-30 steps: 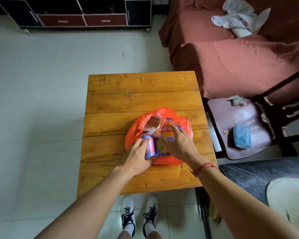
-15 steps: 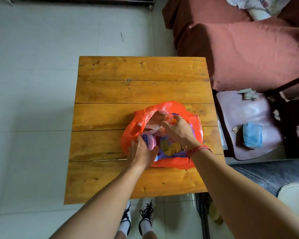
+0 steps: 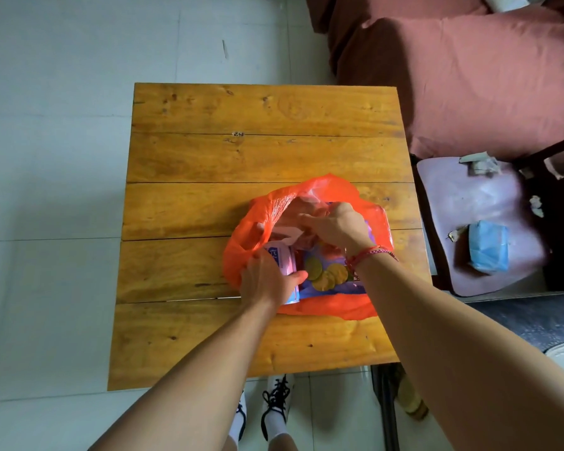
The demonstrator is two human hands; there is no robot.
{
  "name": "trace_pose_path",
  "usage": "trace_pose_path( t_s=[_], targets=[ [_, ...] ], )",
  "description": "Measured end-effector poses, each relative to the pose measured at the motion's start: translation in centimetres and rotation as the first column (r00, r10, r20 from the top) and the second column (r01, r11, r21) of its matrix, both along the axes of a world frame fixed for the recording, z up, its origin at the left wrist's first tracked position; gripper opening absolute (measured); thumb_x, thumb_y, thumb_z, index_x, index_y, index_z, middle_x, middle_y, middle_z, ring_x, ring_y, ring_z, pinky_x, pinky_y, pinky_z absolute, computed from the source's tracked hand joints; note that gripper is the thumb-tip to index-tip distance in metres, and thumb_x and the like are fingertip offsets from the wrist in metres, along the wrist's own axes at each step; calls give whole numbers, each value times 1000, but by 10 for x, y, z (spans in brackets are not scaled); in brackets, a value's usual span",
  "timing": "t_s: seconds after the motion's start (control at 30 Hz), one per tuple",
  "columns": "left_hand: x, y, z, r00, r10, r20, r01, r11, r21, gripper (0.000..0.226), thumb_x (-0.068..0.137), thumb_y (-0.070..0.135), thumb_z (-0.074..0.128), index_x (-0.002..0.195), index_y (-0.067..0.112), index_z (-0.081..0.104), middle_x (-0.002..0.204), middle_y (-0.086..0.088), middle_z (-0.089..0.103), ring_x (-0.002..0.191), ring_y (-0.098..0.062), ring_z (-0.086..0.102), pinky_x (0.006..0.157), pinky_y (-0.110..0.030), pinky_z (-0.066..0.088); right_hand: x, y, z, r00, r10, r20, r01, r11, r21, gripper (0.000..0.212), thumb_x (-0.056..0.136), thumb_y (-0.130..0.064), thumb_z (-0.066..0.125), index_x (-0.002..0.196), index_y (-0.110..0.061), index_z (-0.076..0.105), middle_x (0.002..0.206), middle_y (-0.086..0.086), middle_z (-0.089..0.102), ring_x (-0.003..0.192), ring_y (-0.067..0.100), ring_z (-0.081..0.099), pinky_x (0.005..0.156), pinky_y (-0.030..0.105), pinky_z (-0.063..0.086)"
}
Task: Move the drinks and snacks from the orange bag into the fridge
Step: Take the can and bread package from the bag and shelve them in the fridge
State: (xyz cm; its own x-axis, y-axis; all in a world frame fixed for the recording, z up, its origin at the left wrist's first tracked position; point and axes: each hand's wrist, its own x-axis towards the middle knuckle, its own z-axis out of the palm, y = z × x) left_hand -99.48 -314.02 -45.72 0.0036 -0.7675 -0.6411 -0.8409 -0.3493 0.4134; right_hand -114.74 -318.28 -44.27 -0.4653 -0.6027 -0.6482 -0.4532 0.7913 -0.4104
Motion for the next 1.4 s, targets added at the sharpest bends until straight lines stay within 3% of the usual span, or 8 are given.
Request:
trace_pose_path(
  t_s=[0.2,0.33,0.5,0.6,0.8,1.03,1.27,1.4],
  targets=[
    [-1,0,2,999,14,-40,-14,1000,1,80,74,42,78,131,-1,42,131,-19,54,120,-36,55,93,-39,45,8,3,8,999,-8,-49,6,999,-35,68,49,-61,70,95,-11,70,95,14,75,91,31,73,68,38,59],
    [4,5,3,999,-22,-36,22,1000,-7,71,74,40,76,126,3,46,127,-14,59,116,-35,58,90,-38,47,14,6,12,999,-5,-53,3,999,-52,48,64,-47,75,94,-10,69,95,13,74,92,31,69,63,29,43],
    [9,6,14,996,-19,-87,20,1000,8,54,72,38,75,114,8,58,111,-10,69,102,-33,65,78,-34,50,19,9,26,998,-37,41,41,992,-116,43,73,-36,70,106,-14,54,96,8,70,93,26,67,82,39,57],
    [11,8,25,992,-23,-124,20,1000,-23,58,65,41,71,118,18,61,107,-6,71,97,-30,67,74,-30,51,12,15,42,989,-96,115,114,981,-157,39,73,-28,74,102,-20,48,97,10,71,88,27,71,75,43,62],
    [12,8,60,970,-10,-243,-14,995,-94,63,66,25,81,116,11,46,109,-10,66,100,-33,64,80,-39,52,-3,32,97,962,-177,209,221,952,-211,81,34,-43,76,110,-25,52,95,16,72,82,31,74,63,50,64],
    [16,4,134,929,-97,-358,24,979,-204,59,64,25,88,104,17,47,93,3,58,86,-23,59,65,-30,39,-20,56,184,954,-195,228,276,867,-414,42,74,-6,78,109,-25,65,90,5,67,68,20,69,59,45,63],
    [42,-17,228,853,-179,-490,-20,928,-373,74,59,22,92,121,22,51,99,3,66,90,-23,65,70,-30,50,-20,79,292,957,-155,247,274,769,-578,37,78,5,71,94,-28,66,67,1,65,48,12,62,49,38,60],
    [60,-27,292,782,-269,-563,-39,880,-474,76,60,20,92,123,22,50,99,5,66,87,-17,65,70,-34,55,-16,95,355,967,-92,239,232,712,-663,41,80,1,74,112,-23,68,79,3,69,56,12,66,47,29,57]
  ],
)
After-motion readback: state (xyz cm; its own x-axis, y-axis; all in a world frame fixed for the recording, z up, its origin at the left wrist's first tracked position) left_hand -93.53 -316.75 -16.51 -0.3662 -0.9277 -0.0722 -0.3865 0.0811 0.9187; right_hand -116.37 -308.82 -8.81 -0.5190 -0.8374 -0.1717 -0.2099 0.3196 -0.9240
